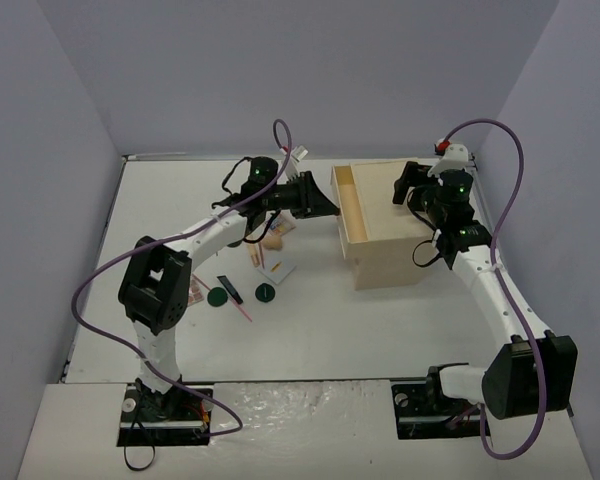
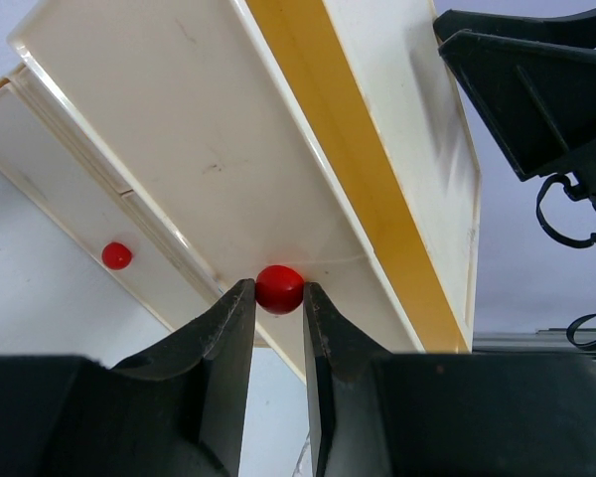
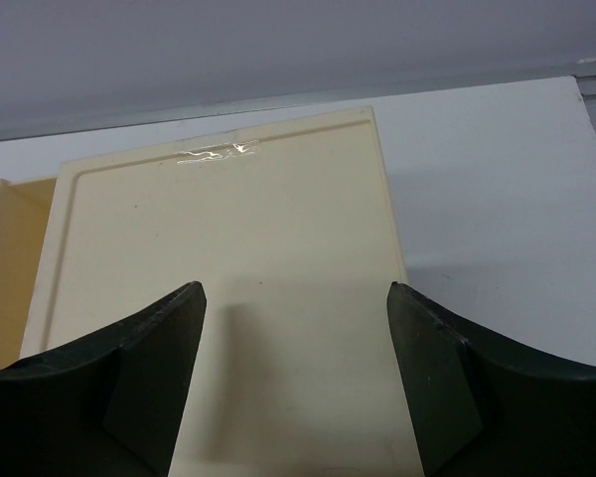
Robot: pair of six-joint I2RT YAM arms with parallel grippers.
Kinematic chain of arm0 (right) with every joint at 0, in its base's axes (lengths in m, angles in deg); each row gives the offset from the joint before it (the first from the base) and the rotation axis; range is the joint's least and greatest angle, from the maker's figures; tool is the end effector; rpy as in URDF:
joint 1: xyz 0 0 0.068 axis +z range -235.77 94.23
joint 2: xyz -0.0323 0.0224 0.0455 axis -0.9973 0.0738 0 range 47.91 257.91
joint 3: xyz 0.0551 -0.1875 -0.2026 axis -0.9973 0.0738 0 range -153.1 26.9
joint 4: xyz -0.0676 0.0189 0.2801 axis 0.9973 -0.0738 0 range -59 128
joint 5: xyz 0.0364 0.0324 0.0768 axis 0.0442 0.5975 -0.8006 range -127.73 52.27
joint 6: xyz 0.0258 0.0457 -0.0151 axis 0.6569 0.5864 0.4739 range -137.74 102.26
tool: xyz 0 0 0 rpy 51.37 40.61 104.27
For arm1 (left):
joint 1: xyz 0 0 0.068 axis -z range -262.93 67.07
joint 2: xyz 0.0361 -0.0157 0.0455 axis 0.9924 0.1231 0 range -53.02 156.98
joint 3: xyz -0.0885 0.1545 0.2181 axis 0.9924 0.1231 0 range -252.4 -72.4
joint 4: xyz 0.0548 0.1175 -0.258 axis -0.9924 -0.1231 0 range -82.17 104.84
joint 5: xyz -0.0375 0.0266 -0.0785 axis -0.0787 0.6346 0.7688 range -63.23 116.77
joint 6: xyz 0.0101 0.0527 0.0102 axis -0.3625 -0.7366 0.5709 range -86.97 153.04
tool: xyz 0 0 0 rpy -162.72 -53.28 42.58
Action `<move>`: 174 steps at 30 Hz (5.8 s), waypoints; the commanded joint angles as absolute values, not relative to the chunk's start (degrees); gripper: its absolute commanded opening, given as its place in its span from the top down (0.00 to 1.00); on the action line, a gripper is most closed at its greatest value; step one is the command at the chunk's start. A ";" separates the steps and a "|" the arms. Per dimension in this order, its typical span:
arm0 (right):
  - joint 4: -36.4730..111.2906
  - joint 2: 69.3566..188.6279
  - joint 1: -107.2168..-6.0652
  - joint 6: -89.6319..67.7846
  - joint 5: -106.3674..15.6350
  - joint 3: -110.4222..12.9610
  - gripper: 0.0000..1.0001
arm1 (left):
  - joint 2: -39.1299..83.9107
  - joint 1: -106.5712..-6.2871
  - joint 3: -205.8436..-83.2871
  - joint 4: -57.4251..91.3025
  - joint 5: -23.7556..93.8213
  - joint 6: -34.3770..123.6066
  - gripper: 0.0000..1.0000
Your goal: Organize the makeup
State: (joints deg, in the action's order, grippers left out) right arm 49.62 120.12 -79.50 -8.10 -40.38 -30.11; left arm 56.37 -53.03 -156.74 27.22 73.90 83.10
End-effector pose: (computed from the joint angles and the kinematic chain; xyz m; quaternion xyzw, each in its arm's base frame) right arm 0.3248 0.0374 0.3526 0.0055 0.7288 0.1114 0.6756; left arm 0.4034 -0.2630 0.2877 0.1207 0.7484 -0.6071 0.2383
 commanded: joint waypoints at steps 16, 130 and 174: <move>42.22 121.39 -81.90 -6.75 -33.59 -28.38 0.28 | 50.71 -59.27 -160.64 15.21 76.51 74.71 1.00; 34.72 138.64 -35.99 -4.36 -2.50 -63.22 1.00 | -2.56 -69.31 -131.20 -14.87 -1.61 49.38 0.03; 36.98 144.79 -30.22 -14.31 -33.74 -59.37 0.46 | -5.46 -70.80 -130.63 -14.57 -2.67 49.56 0.03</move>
